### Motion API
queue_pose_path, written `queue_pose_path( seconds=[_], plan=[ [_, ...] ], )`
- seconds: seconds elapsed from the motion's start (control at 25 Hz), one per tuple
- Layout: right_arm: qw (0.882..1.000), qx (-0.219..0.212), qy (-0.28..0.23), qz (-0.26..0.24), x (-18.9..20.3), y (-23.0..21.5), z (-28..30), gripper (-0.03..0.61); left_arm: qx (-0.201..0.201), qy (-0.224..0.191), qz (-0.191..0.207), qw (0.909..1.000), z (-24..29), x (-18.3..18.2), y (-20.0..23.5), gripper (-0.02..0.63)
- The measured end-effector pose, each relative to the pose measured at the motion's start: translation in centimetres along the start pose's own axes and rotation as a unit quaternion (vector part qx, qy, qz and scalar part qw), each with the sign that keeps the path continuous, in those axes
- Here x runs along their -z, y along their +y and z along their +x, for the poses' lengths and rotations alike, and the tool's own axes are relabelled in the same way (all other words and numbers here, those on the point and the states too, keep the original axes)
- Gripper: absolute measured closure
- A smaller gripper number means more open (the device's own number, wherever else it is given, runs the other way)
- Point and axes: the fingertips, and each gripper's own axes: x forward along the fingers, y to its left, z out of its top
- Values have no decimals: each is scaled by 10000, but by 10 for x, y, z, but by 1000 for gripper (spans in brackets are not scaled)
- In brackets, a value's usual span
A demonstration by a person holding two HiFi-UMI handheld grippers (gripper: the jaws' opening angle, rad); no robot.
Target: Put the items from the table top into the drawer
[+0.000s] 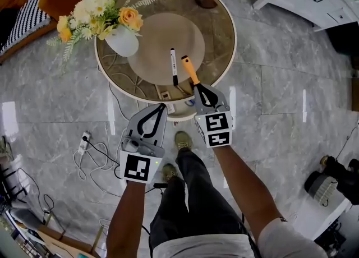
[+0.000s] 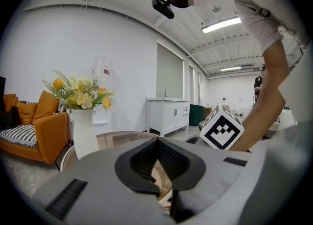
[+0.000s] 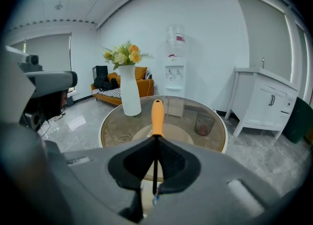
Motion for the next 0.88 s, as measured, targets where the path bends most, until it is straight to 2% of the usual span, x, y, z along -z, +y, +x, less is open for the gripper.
queue_pose_path(
  seconds=[0.44, 0.88],
  plan=[
    [9992, -10, -360, -165, 5, 56, -78, 565, 12, -277, -55, 9996, -59, -1, -27, 614],
    [9993, -136, -257, -256, 57, 118, -149, 565, 109, -318, -154, 9993, -120, 16, -65, 614]
  ],
)
